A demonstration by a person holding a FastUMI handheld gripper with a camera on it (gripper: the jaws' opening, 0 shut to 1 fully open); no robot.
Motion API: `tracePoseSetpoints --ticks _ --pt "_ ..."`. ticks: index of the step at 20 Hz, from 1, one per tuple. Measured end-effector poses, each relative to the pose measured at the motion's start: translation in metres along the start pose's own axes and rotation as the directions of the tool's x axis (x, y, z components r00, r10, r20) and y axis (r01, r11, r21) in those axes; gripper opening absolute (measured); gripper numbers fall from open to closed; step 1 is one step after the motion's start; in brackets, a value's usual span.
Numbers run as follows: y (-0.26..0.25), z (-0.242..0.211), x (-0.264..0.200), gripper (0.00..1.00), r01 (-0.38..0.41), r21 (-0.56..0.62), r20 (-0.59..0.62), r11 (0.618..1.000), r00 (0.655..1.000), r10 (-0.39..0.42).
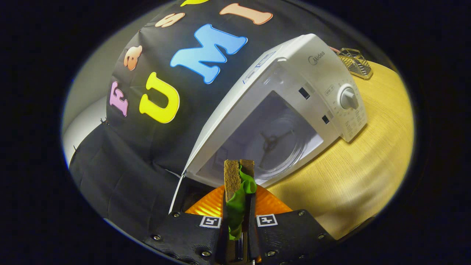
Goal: Open the microwave, put the food inside, and close the microwave door.
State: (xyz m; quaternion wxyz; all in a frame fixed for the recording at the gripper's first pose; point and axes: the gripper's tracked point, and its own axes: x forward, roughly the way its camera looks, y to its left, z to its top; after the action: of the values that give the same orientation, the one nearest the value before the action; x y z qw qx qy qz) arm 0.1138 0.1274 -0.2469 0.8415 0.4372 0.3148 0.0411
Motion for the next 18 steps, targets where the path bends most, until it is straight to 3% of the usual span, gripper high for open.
tracePoseSetpoints --ticks 7,13,18 --pt "-0.03 0.036 0.074 0.22 0.073 0.076 0.16 0.994 0.984 -0.084" --pt "-0.051 0.05 0.101 0.22 0.136 0.095 0.225 0.986 0.962 -0.154" --pt "-0.06 0.053 0.101 0.37 0.192 0.055 0.224 0.98 0.954 -0.199"
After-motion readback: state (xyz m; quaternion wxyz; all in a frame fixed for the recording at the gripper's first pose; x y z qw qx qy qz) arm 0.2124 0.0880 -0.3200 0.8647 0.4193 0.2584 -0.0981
